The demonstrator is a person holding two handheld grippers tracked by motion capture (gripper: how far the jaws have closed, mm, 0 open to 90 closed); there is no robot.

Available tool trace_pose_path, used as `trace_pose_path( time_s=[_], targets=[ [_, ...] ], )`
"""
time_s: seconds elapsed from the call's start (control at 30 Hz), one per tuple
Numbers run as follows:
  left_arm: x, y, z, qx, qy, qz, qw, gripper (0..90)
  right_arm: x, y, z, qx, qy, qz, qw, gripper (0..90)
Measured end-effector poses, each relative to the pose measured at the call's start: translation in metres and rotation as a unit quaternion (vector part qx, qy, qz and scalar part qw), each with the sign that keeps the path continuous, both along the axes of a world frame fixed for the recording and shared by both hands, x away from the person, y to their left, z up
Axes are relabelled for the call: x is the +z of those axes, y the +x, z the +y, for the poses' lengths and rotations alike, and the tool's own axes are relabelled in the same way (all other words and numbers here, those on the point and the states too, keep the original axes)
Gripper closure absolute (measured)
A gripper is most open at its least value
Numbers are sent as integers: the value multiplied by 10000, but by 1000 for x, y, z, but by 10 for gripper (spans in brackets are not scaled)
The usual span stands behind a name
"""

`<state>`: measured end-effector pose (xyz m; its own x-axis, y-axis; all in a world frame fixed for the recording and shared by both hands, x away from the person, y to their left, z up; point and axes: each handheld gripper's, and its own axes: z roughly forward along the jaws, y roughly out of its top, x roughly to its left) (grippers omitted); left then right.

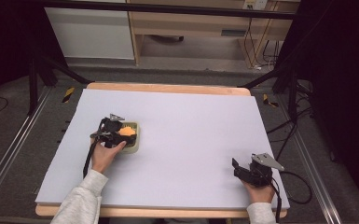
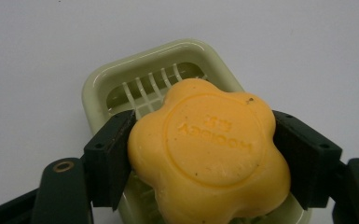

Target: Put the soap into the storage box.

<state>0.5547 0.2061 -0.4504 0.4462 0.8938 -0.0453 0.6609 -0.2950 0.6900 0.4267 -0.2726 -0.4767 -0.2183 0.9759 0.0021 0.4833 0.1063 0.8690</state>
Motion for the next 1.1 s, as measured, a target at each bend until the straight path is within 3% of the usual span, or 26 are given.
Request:
trace_pose_path(
  time_s=[0.6,0.73,0.87,1.1],
  targets=[
    [-1,-2,0,36,-66,-58,10000,257,0,0,0,23,1,6,10000,192],
    [1,-2,0,7,-79,-6,10000,211,0,0,0,12,16,-10,10000,191],
    [3,-4,0,54,-22,-71,10000,195,0,0,0,14,25,-14,10000,191],
    [14,-8,4,96,-177,-243,9995,196,1,0,0,14,32,-25,10000,191]
  ],
)
